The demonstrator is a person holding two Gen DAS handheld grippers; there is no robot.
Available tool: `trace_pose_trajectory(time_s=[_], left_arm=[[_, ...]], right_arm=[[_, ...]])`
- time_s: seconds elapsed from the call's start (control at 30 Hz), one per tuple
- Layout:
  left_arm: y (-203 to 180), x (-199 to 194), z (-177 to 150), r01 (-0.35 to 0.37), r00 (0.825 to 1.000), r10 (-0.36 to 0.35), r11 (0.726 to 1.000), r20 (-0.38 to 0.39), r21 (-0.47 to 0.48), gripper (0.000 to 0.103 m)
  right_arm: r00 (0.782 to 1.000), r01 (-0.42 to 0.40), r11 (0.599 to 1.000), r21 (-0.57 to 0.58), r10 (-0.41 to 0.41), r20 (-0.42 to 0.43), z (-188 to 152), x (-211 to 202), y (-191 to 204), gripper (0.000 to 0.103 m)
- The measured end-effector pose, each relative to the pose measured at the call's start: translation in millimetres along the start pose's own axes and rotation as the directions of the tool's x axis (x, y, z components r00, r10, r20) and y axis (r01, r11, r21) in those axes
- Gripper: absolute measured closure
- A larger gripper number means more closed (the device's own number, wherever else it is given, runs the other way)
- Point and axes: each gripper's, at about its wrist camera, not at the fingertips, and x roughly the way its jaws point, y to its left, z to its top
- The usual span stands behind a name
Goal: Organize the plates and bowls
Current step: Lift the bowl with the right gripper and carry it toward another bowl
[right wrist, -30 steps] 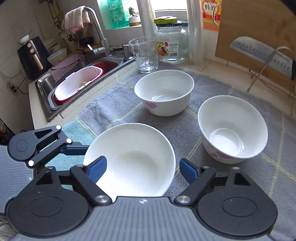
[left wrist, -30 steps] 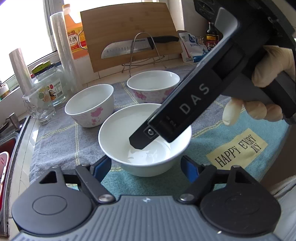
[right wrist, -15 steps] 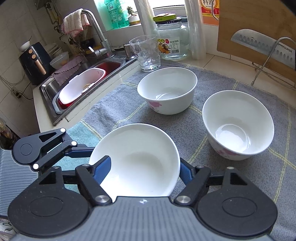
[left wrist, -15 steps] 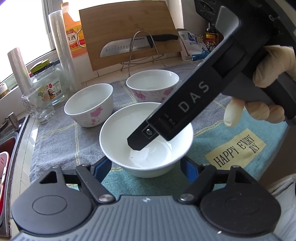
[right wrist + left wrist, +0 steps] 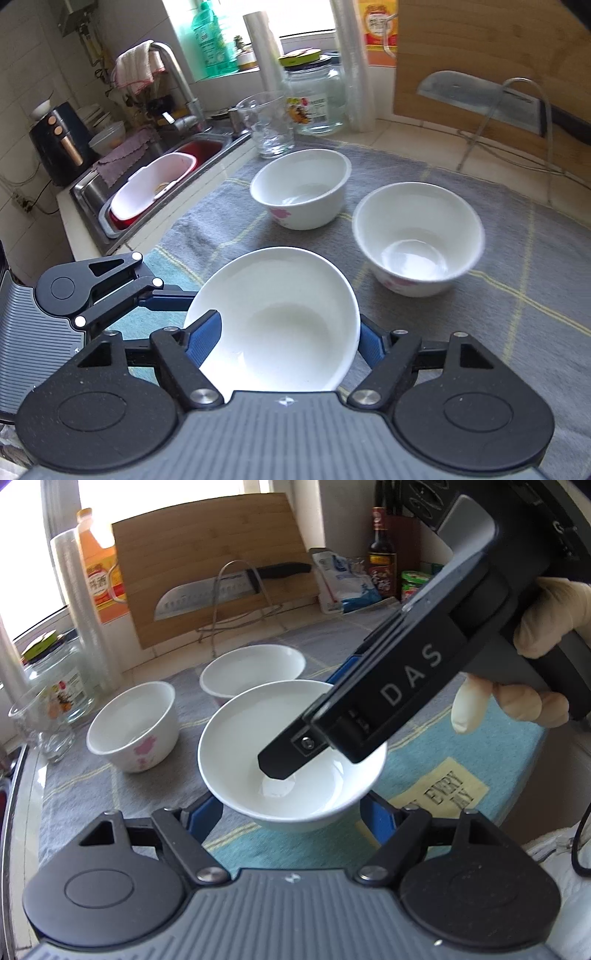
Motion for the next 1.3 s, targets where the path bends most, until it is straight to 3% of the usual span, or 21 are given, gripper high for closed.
trace_pose_trajectory(time_s=[0.57, 1.3], left_arm=[[-49, 39, 32, 0.162, 0.987, -0.162, 0.983, -0.003, 0.086, 0.022], [-62, 62, 41, 0.217, 0.975, -0.212, 0.973, -0.065, 0.079, 0.022]], right_arm=[[0.99, 0.135, 0.984, 0.12, -0.138, 0.016, -37, -44, -48, 0.021], [0.991, 0.132, 0.975, 0.177, -0.132, -0.011, -52, -44, -75, 0.021]])
